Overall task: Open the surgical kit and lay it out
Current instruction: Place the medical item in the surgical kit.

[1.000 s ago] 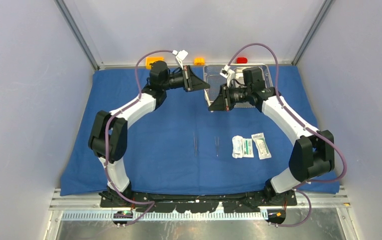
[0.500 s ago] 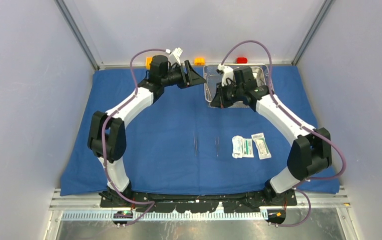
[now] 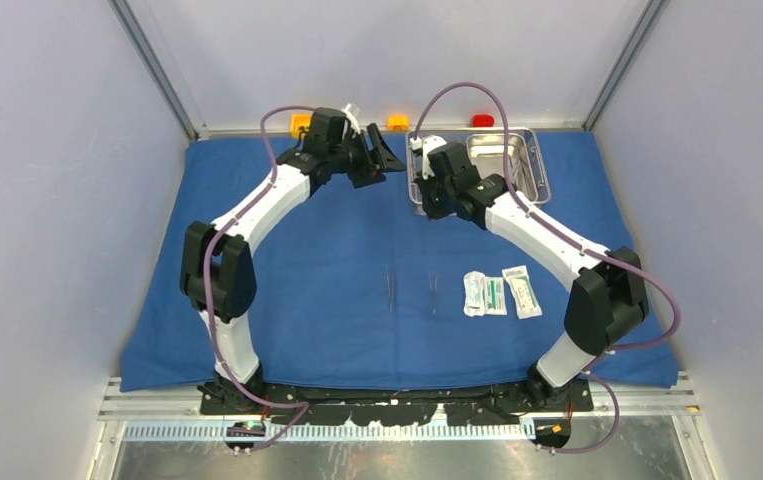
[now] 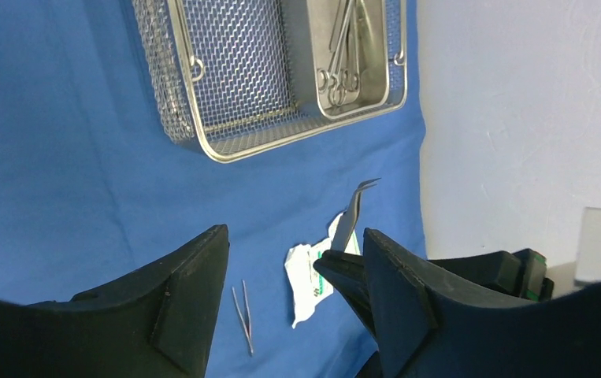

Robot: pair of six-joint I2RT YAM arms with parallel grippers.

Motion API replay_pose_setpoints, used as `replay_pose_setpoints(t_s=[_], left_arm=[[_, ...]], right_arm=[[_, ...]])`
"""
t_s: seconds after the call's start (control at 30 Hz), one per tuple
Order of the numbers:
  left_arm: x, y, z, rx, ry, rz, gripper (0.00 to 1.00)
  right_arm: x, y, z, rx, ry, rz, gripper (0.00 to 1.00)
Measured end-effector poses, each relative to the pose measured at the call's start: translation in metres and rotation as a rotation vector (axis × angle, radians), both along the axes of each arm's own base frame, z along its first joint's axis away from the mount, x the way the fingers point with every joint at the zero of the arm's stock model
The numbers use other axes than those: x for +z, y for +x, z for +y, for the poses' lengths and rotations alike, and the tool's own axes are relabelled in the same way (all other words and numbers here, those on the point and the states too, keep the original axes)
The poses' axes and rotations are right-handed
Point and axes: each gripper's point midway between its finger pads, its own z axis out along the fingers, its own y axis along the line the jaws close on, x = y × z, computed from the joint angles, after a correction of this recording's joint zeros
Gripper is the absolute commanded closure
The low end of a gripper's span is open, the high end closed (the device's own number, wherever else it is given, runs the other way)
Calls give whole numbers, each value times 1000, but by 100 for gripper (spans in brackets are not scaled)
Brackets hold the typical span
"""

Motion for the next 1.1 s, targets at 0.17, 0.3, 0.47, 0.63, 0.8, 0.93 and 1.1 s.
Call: replay_pose_setpoints(t_s=[0.17,0.3,0.47,0.63,0.8,0.93,1.1], left_arm=[[-16,-4,-7,14,-10,81,36],[-24,-7,-14,15,-23,126,38],[-30,-10,-21,14,-44,174,41],[-29,-11,-24,10,-63,189,42],[-30,-9,-27,8,-75,195,45],[-36,-6,-30,7,-79,206,52],[-41,-4,-34,0,-99,230,59]], right_arm=[[-3,2,0,-21,-41,-15,100],[-5,3,1,-24,-61,-21,99],[-3,6,4,-23,-70,-29,99],[-3,8,7,-21,-71,-30,100],[-5,8,12,-11,-73,-25,100],[-7,7,14,-5,-73,-21,100],[-9,5,13,-3,-79,-10,99]])
